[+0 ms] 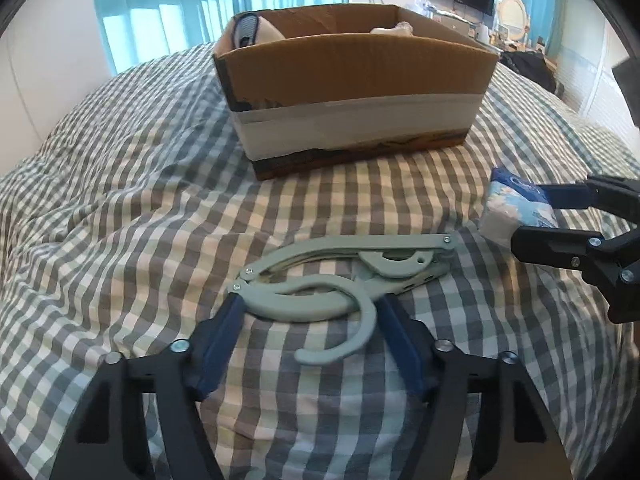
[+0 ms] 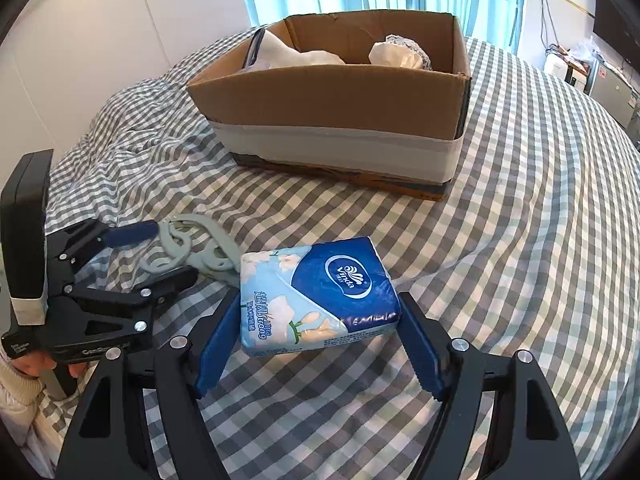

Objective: Organize objects
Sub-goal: 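Grasp the pale green clip with the left gripper while the right grasps the tissue pack, then lower the clip and tissue pack into the box and release both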

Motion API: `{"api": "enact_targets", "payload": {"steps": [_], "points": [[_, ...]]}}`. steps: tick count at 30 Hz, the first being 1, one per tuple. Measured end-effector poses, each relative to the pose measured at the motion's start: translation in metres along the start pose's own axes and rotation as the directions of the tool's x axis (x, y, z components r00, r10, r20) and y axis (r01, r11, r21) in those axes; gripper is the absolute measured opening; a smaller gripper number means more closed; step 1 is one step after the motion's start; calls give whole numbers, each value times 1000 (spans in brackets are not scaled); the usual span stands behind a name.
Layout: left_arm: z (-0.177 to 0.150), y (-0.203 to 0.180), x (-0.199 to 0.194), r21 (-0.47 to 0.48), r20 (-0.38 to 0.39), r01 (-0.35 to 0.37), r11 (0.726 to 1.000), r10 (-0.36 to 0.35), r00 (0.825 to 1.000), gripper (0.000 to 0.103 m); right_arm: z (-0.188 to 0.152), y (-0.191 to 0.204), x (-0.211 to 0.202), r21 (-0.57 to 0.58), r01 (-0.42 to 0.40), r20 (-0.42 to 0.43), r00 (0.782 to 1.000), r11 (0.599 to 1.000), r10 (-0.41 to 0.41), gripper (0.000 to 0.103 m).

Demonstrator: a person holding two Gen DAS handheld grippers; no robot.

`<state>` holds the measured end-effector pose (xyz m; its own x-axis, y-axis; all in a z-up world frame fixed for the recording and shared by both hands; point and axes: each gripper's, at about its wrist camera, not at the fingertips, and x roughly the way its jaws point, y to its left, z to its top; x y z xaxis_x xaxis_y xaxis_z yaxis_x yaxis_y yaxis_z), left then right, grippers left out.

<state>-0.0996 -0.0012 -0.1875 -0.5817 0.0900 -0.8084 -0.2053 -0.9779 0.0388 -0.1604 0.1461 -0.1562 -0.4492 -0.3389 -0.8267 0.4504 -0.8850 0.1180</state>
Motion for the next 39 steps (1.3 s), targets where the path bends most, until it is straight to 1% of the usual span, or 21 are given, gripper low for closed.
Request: {"api": "enact_targets", "payload": {"steps": [2,3,4,5,6,7,9,13,17,19,28,39], "points": [[1,-3,-1,13,4,10,1000,-10,1000,55,0,2,1,-4,0,-1,1000,1000,0,75],[1,-4,-2,17,5,13,1000,-13,1000,41,0,2,1,-4,0,-2,1000,1000,0,75],[1,-5,-3,21,2,21,1000,-21,1000,38,0,2,1,-4,0,-3,1000,1000,0,75],[1,-5,-4,27,4,18,999,-18,1000,38,-1,2,1,-3,0,-4,1000,1000,0,75],[1,-6,-5,33,5,18,999,-18,1000,33,-1,2,2,-1,2,-5,1000,1000,-2,75],[1,-7,-6,40,7,26,999,-27,1000,18,-2,1,2,1,4,-6,1000,1000,-4,75],[1,-8,-10,49,14,31,998,-32,999,13,-2,1,2,6,6,-7,1000,1000,-6,75],[2,-10,-20,63,39,28,998,-30,999,9,-3,1,-1,12,10,-1,1000,1000,-10,75],[6,-2,-35,31,61,61,998,-63,996,8,-4,3,-7,14,15,9,1000,1000,-15,75],[7,1,-42,18,72,66,998,-67,995,7,-3,4,-12,18,14,20,1000,1000,-15,75],[16,2,-72,-6,130,74,997,-72,989,5,0,13,-46,27,24,85,996,999,-26,75],[31,-5,-118,6,217,80,997,-80,973,4,0,29,-97,13,53,168,984,999,-55,75]]}}
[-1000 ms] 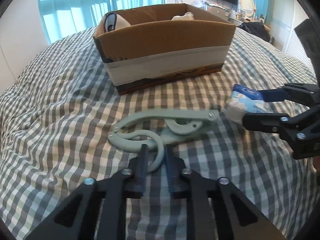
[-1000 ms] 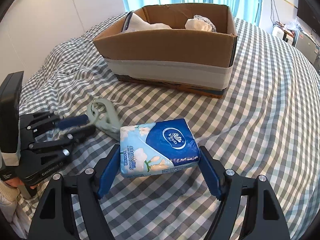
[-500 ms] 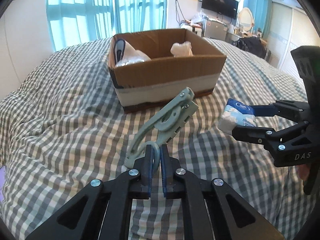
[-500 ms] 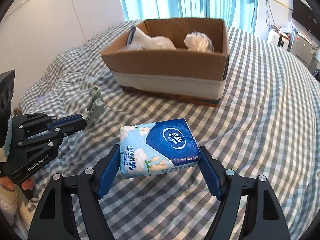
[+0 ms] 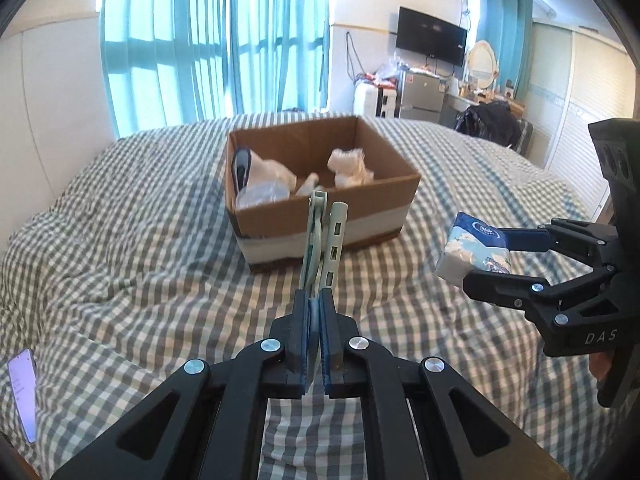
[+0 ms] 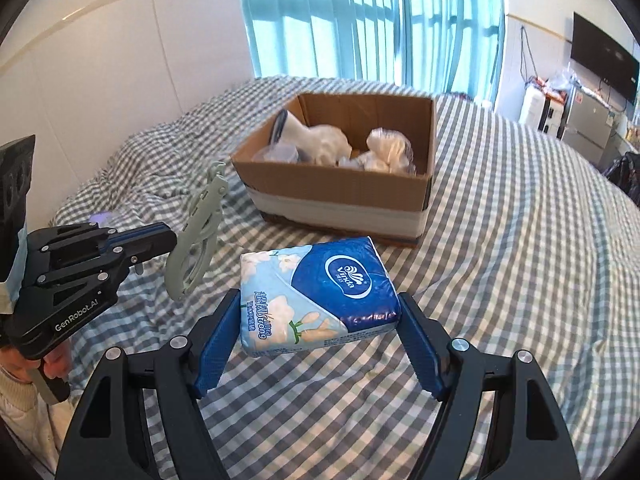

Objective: Organize objects
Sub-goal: 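Lower the clip and tissue pack into the box and release both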

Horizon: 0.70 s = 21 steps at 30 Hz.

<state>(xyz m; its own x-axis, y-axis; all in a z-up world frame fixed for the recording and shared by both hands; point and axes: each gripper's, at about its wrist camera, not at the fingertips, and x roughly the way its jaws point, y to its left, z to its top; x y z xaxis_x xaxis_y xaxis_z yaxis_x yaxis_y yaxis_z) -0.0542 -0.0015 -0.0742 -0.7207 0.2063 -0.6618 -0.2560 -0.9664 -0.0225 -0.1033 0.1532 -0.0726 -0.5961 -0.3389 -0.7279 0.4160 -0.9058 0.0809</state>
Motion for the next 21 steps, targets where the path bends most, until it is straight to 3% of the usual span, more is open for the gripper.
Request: {"api": "enact_targets", "payload": {"steps": [12,21], "points": [[55,-9,-41,37,133,-28,999,23,991,4,37,12,-57,-42,42,117,992,998,-37,75],[105,-1,-23,17,183,-30,999,26,983,4,87,5,-69,-66,68,192,980,995,-55,75]]}}
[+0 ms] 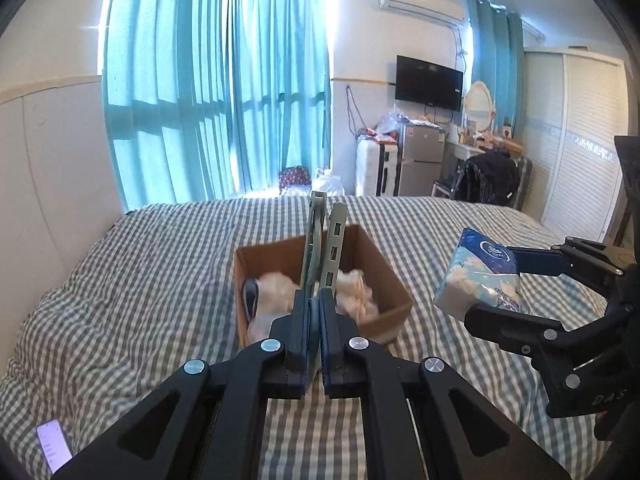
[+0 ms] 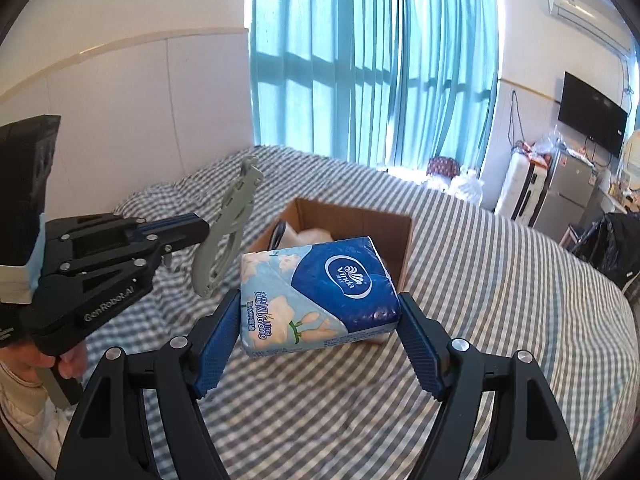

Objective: Organize objects
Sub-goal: 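Lower the clip and tissue pack into the box and release both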

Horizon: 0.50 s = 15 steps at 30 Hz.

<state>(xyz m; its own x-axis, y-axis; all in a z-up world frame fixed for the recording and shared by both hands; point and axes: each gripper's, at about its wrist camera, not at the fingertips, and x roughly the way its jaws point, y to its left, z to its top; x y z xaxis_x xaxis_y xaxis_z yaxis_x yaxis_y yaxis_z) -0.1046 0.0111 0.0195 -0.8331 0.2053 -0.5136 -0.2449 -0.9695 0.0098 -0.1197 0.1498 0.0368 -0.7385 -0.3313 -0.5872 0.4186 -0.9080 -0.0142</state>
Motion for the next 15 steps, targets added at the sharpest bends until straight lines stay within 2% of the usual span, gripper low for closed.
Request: {"api": "enact_targets", "payload": {"steps": [6,15], "points": [[22,9,44,-10,-17,-6,1000,6,1000,4,29,-16,34,9,7,11,1000,1000,-7,75],[35,29,120,-27,-62,-24,999,22,998,4,59,-46,122,29,8,-16,1000,1000,-8,75]]}}
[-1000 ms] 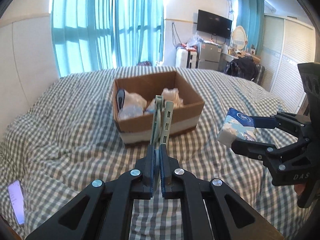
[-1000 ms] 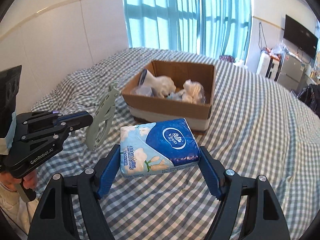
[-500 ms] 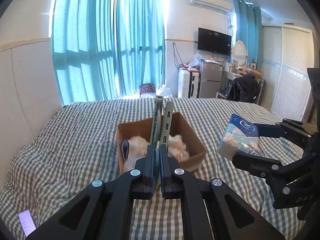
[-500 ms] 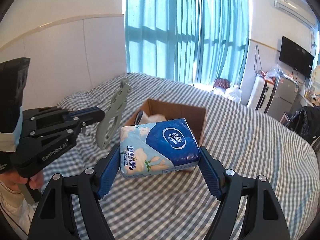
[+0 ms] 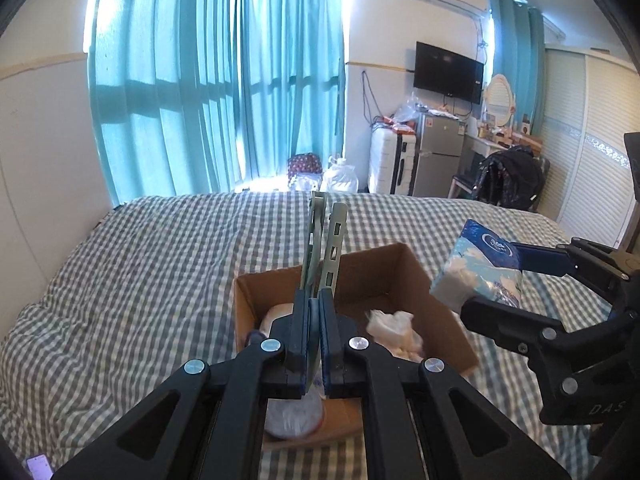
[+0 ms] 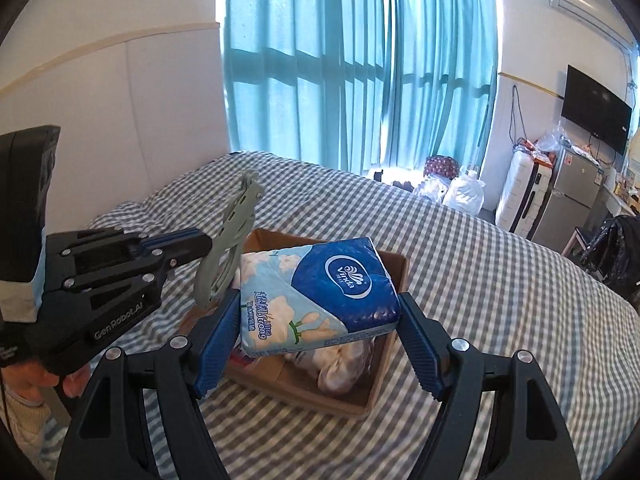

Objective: Organize objects
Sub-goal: 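Lower the clip and tissue pack into the box and release both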

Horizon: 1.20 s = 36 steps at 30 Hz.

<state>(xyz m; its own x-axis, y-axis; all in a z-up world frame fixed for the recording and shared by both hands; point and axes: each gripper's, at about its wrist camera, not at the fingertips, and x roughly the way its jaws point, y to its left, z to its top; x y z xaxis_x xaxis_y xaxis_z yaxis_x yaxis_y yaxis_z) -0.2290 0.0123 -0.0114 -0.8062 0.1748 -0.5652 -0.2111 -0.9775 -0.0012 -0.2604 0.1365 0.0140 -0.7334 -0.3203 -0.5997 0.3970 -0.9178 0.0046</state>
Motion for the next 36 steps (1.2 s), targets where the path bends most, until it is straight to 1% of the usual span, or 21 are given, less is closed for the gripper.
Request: {"api": "enact_targets", "payload": {"steps": [6,11,16,22,24,26,32,33,34,35,36], "points": [[-6,4,53,4,-49,-1,1000,1,999,4,9,-21,59,21,8,-25,1000,1000,-7,75],[-13,8,81,0,-81,14,1000,-14,997,4,8,-34,102,56,3,-54,999,998,0,75],[-25,5,98,9,-113,28,1000,-27,993,4,2,-46,123,87,-5,-67,998,996,11,76],[-30,2,104,6,-140,38,999,-36,989,5,-7,-53,125,130,-19,-66,997,991,28,77],[-30,2,104,-5,-152,44,999,-45,987,5,-6,-54,122,139,-20,-59,998,990,29,79],[-30,2,101,-13,-150,47,999,-49,987,5,-5,-54,115,144,-20,-42,999,989,26,86],[-20,0,81,-14,-139,25,1000,-27,990,10,3,-53,83,158,-3,7,1000,987,2,89],[-18,-1,76,-14,-137,20,1000,-22,990,14,4,-53,76,162,4,13,1000,987,-7,89],[-17,-2,71,-14,-132,16,1000,-17,991,22,5,-54,70,165,10,17,1000,986,-13,89],[-15,-3,64,-14,-124,10,1000,-12,992,27,6,-54,63,168,16,23,1000,986,-20,89],[-12,-3,56,-15,-112,7,1000,-9,994,36,7,-54,53,171,21,29,999,985,-26,89]]}}
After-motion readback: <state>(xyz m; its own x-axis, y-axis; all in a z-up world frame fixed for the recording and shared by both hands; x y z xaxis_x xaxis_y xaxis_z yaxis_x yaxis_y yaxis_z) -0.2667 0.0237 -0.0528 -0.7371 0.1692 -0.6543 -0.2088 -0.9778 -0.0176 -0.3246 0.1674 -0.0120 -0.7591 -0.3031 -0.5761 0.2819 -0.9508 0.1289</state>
